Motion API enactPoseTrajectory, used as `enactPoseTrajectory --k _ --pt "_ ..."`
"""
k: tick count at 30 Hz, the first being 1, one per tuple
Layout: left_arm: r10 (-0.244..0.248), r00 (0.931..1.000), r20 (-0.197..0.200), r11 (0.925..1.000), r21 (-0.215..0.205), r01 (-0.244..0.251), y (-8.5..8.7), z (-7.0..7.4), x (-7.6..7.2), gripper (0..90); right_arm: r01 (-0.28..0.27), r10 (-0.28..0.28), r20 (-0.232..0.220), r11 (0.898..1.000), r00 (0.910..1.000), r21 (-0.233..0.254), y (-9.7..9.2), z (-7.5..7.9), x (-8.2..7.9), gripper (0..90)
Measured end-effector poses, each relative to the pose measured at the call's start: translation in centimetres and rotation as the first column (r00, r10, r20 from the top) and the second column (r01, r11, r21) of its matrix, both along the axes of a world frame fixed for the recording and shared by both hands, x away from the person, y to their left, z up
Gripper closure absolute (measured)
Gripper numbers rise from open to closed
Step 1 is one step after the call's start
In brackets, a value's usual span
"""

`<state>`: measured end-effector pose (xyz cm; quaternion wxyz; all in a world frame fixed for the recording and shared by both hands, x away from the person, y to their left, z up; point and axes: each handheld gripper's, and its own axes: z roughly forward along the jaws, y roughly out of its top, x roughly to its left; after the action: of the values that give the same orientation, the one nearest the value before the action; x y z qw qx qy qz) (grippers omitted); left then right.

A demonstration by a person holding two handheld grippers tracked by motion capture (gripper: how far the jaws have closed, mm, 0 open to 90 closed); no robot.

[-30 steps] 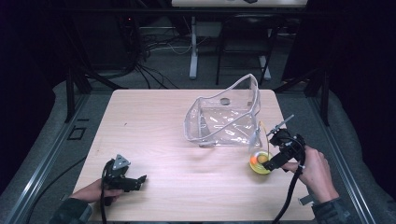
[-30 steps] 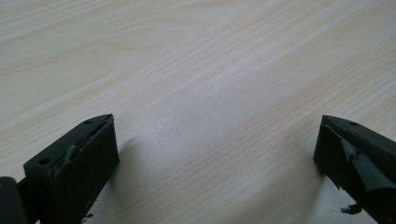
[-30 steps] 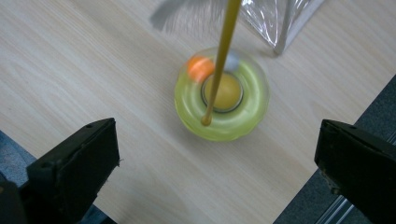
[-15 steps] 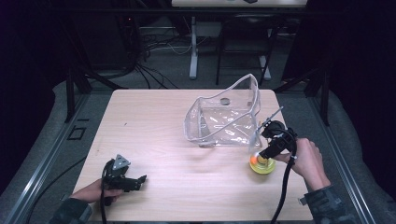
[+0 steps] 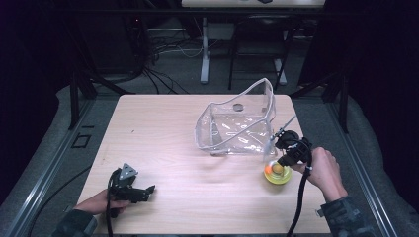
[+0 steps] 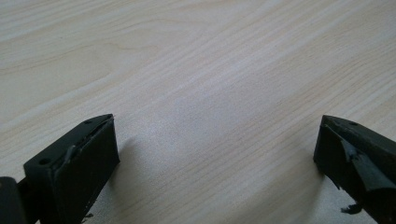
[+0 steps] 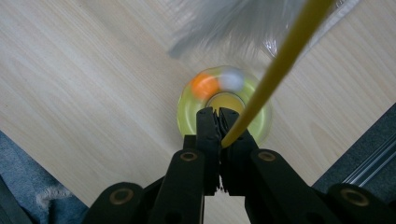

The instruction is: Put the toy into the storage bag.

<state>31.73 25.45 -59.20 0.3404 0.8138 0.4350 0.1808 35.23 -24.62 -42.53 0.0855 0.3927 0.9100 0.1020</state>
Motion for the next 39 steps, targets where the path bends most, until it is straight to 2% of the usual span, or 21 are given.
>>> enactPoseTrajectory --k 2,6,11,12,15,16,19,23,26,30,31,33,39 --pt "0.000 1.0000 0.000 1.0000 0.001 0.000 0.0 0.0 0.0 0.0 0.000 0.000 -0.004 1.000 1.0000 -0.011 0.1 0.1 0.0 87.5" --pt "0.000 1.0000 0.000 1.0000 0.000 0.000 0.0 0.0 0.0 0.0 0.004 -0.003 0.026 1.000 0.9996 -0.031 0.1 0.2 -0.1 87.6" --pt "0.000 1.0000 0.001 1.0000 0.001 0.000 0.0 0.0 0.0 0.0 0.008 -0.007 0.032 1.000 0.9994 -0.026 0.3 0.3 -0.3 87.7" --pt "0.000 1.0000 0.001 1.0000 0.001 0.000 0.0 0.0 0.0 0.0 0.003 -0.002 0.033 0.999 0.9995 -0.039 0.2 0.4 -0.3 87.7" --pt "0.000 1.0000 0.000 1.0000 0.000 0.000 0.0 0.0 0.0 0.0 0.000 0.001 0.032 0.999 0.9995 -0.040 0.2 0.6 -0.3 87.6" --pt "0.000 1.0000 0.000 1.0000 0.000 0.000 0.0 0.0 0.0 0.0 0.004 -0.003 0.045 1.000 0.9990 -0.025 0.3 0.5 -0.4 87.7" --pt "0.000 1.0000 0.000 1.0000 0.000 0.000 0.0 0.0 0.0 0.0 0.000 0.002 0.044 0.999 0.9990 -0.047 0.3 0.8 -0.5 87.7" --pt "0.000 1.0000 0.000 1.0000 0.000 0.000 0.0 0.0 0.0 0.0 0.007 -0.005 0.051 1.000 0.9987 -0.027 0.3 0.9 -0.7 87.7" --pt "0.000 1.0000 0.000 1.0000 0.000 0.000 0.0 0.0 0.0 0.0 0.002 0.000 0.037 0.999 0.9993 -0.046 0.2 1.1 -0.7 87.7" --pt "-0.002 1.0000 -0.001 1.0000 0.002 0.002 0.0 0.0 0.0 0.0 0.018 -0.017 0.039 1.000 0.9991 -0.024 0.0 1.2 -0.9 87.7" --pt "-0.001 1.0000 0.000 1.0000 0.002 0.001 0.0 0.0 0.0 0.0 0.012 -0.011 0.036 0.999 0.9993 -0.038 -0.1 1.4 -0.8 87.7" --pt "-0.001 1.0000 0.000 1.0000 0.003 0.001 0.0 0.0 0.0 0.0 0.023 -0.022 0.042 0.999 0.9989 -0.025 -0.2 1.4 -0.9 87.7" --pt "-0.002 1.0000 -0.001 1.0000 0.002 0.002 0.0 0.0 0.0 0.0 0.024 -0.023 0.047 0.999 0.9986 -0.029 -0.4 1.9 -1.0 87.7"
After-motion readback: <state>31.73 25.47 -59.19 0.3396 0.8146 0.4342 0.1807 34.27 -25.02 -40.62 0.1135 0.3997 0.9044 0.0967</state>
